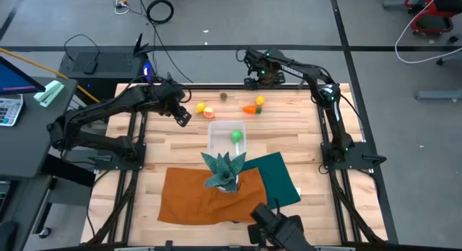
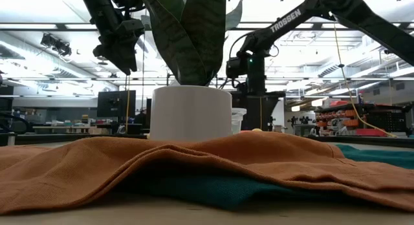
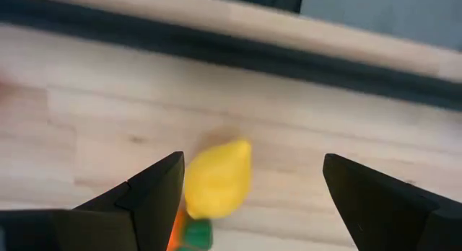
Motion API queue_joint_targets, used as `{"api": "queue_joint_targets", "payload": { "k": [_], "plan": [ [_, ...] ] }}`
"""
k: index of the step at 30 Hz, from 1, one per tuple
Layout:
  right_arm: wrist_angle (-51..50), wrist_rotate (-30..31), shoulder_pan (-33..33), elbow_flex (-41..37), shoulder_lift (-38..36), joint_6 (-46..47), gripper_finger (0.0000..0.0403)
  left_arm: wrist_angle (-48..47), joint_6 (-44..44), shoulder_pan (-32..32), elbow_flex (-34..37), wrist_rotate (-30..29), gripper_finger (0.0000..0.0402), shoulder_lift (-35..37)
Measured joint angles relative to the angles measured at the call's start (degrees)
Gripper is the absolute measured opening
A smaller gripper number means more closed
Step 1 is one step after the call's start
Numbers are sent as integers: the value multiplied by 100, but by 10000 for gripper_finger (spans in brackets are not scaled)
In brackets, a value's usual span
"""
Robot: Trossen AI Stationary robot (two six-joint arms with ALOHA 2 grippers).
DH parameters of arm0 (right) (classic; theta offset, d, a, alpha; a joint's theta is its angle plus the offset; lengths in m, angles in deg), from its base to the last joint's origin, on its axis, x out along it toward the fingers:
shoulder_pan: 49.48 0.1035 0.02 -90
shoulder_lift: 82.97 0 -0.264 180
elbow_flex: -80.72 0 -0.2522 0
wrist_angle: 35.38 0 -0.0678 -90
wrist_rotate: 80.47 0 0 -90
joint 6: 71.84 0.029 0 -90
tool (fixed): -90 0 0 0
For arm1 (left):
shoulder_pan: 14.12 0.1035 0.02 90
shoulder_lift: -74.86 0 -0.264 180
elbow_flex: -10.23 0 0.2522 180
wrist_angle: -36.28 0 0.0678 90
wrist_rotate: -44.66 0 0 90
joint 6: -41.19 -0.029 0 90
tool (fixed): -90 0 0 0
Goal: Pick and placing Produce into tupperware
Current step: Put the yellow lemon into the transparent bin
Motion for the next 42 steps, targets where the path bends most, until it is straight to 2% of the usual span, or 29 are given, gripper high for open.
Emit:
{"api": "queue_joint_targets", "payload": {
  "k": [7, 21, 33, 42],
  "plan": [
    [-58, -240, 72, -168, -4, 65, 303, 10, -5, 0, 0, 0, 165, 0],
    [156, -204, 181, -166, -7, 76, 337, 17, -9, -1, 0, 0, 165, 0],
    [148, -508, 177, -167, 36, 146, 334, 16, -17, -1, 0, 0, 165, 0],
    [354, -687, 177, -751, 44, 218, 334, 14, -17, 0, 0, 0, 165, 0]
  ]
}}
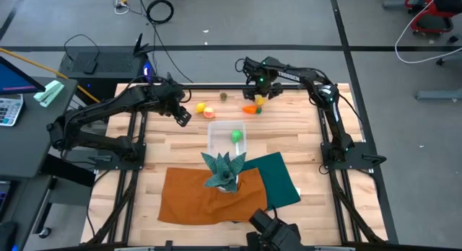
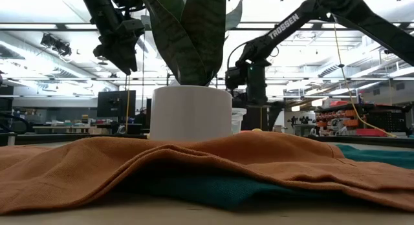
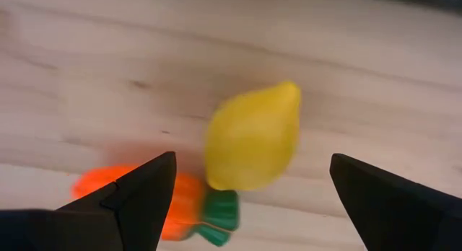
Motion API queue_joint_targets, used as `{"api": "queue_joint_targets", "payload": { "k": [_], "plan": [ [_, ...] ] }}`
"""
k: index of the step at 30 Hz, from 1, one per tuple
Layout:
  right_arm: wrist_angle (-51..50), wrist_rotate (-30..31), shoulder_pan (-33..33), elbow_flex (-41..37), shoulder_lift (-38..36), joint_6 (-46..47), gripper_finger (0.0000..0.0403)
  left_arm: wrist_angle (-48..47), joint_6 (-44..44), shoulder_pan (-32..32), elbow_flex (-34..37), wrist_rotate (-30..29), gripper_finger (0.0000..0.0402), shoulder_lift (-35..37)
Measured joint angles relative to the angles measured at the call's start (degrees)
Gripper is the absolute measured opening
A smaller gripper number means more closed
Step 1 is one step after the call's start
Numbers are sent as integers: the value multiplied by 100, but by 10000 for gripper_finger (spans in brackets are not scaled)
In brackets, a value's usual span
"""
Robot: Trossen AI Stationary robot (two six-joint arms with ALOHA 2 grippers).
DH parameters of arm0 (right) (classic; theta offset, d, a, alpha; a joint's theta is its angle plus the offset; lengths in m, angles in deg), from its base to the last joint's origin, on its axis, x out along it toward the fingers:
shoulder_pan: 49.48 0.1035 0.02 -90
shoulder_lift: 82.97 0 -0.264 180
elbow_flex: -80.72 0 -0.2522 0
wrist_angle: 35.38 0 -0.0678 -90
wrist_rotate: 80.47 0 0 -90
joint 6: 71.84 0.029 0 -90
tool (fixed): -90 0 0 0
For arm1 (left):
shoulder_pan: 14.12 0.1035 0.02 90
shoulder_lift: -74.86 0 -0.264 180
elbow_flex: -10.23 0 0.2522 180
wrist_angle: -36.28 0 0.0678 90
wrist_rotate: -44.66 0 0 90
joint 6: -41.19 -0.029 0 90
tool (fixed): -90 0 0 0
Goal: Pick and placing Produce into tupperware
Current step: Put the yellow lemon into the transparent bin
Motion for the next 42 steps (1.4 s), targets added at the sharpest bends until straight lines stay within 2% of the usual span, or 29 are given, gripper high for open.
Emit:
{"api": "queue_joint_targets", "payload": {
  "k": [7, 25, 32, 42],
  "plan": [
    [347, 0, 0, -369, 0, 25, 323, 1, -2, -1, 0, 0, 165, 1],
    [875, 2, 17, -383, 0, 90, 284, 1, 0, -1, 0, 0, 165, 2],
    [870, -10, 17, -383, 1, 90, 241, 2, 2, -2, 0, 0, 165, 2],
    [865, -33, 17, -374, 0, -67, 153, 0, 13, 0, 0, 0, 165, 2]
  ]
}}
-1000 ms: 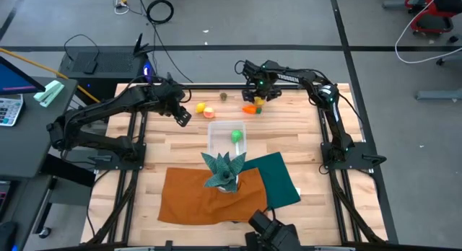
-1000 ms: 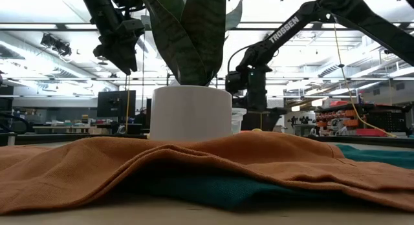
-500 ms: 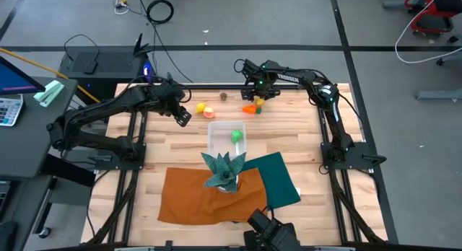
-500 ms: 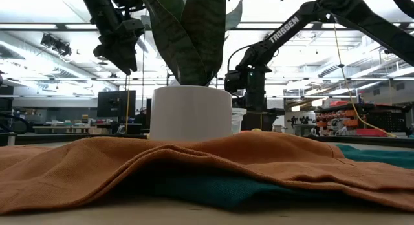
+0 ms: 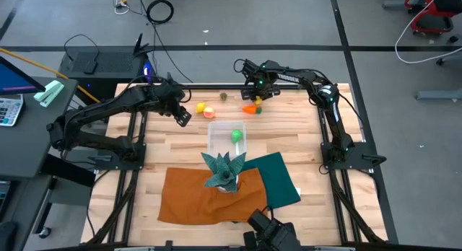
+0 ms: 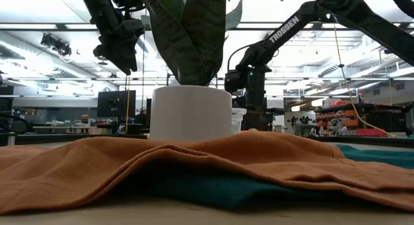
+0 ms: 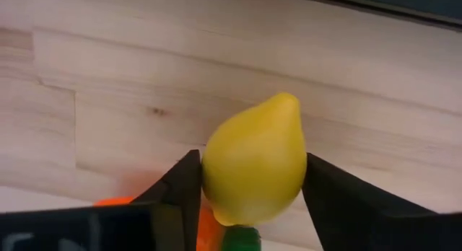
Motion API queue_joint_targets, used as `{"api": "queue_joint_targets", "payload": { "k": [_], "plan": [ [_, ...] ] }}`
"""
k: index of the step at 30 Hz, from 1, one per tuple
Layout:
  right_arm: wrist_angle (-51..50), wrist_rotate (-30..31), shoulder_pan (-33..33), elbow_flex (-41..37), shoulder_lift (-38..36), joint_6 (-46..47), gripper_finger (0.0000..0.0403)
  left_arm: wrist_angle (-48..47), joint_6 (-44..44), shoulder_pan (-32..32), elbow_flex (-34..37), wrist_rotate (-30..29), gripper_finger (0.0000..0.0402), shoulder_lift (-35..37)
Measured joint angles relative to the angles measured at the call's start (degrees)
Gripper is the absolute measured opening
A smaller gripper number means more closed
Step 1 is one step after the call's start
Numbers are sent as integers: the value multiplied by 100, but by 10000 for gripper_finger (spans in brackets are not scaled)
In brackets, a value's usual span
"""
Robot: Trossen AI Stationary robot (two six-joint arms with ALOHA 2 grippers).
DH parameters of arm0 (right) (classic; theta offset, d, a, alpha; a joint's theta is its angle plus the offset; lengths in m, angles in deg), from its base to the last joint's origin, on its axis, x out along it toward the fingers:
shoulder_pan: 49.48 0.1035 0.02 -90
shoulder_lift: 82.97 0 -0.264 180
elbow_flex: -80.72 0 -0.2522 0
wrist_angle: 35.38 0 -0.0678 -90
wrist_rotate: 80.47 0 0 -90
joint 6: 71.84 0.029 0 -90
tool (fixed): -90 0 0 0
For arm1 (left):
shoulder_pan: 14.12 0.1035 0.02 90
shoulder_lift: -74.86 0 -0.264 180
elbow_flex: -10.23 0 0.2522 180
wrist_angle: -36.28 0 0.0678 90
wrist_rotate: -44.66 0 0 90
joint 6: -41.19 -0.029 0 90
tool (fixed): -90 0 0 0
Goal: Pick and placing Produce into tupperware
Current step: Put the yellow lemon into the transparent bin
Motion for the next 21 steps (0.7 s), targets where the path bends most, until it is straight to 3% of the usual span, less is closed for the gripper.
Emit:
{"api": "queue_joint_targets", "payload": {
  "k": [10, 21],
  "plan": [
    [-1, -9, 15, -10, -75, -137, 151, 2, 0, -2, 0, 0, 165, 0],
    [-118, -20, 55, -9, -1081, -657, 144, 2, -4, 0, 0, 0, 165, 0]
  ]
}}
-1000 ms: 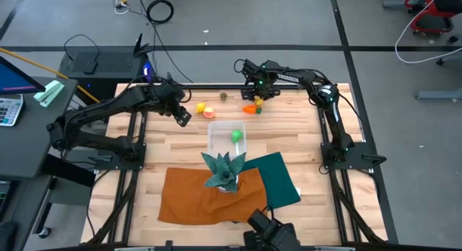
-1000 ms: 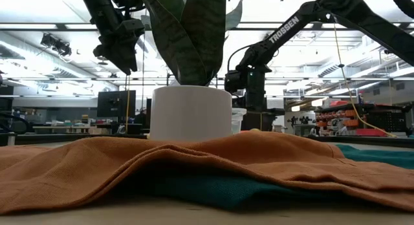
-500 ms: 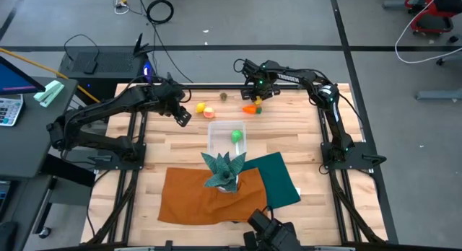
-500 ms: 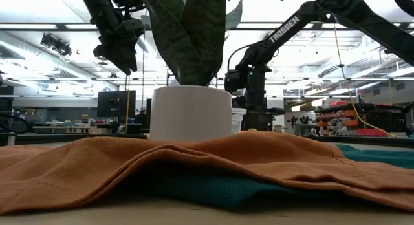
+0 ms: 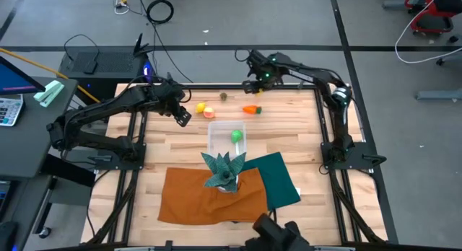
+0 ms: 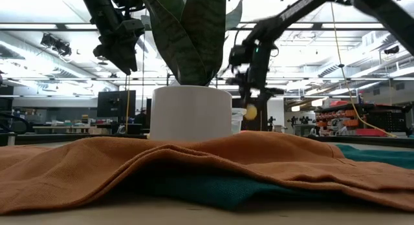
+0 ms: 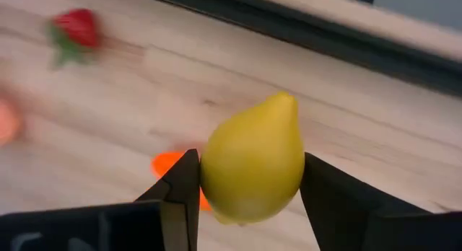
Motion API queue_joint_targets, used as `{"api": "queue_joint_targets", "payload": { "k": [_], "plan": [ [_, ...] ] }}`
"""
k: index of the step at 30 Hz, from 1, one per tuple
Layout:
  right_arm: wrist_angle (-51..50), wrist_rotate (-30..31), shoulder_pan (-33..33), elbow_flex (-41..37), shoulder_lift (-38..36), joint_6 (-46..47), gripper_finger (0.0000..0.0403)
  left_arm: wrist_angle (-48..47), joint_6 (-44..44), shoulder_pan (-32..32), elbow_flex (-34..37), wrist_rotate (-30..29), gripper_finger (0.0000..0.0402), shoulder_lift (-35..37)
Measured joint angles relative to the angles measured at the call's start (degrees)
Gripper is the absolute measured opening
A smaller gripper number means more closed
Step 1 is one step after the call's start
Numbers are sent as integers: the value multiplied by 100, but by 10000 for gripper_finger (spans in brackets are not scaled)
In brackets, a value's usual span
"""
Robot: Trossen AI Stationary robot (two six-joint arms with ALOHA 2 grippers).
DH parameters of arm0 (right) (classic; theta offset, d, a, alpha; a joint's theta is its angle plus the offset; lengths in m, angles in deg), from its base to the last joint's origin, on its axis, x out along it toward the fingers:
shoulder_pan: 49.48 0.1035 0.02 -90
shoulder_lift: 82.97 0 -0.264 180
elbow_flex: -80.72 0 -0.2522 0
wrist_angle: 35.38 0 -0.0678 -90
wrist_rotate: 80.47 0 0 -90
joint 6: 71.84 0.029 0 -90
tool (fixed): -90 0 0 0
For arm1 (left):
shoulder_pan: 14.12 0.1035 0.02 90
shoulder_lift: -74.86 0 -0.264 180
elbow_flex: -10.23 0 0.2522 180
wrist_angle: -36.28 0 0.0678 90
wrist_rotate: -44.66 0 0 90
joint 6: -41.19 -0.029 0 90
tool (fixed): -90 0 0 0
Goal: Pick and placing Produce into tupperware
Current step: Put the yellow lemon into the transparent bin
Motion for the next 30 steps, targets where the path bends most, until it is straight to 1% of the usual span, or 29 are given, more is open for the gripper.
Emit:
{"api": "queue_joint_targets", "payload": {
  "k": [6, 12, 17, 20, 23, 27, 30],
  "plan": [
    [-421, -67, 372, 2, -972, -597, 143, -2, 3, -1, 0, 0, 165, 0],
    [-1640, -146, 1098, 9, -1956, -1037, 146, -11, 50, -6, 0, 8, 165, 0],
    [-2554, -96, 1721, 9, -2466, -1021, 146, -11, 114, -6, 0, 130, 165, 0],
    [-2968, -74, 2126, 9, -2575, -1000, 146, -13, 116, -6, 0, 150, 165, 0],
    [-3206, 3, 2515, 6, -2528, -1098, 146, -12, 122, -6, 0, 152, 165, 0],
    [-2875, -6, 2863, -212, -2268, -1557, 146, -8, 128, -6, 0, 197, 165, 0],
    [-2420, -33, 2929, -440, -1944, -1951, 146, -9, 127, -6, 0, 197, 165, 0]
  ]
}}
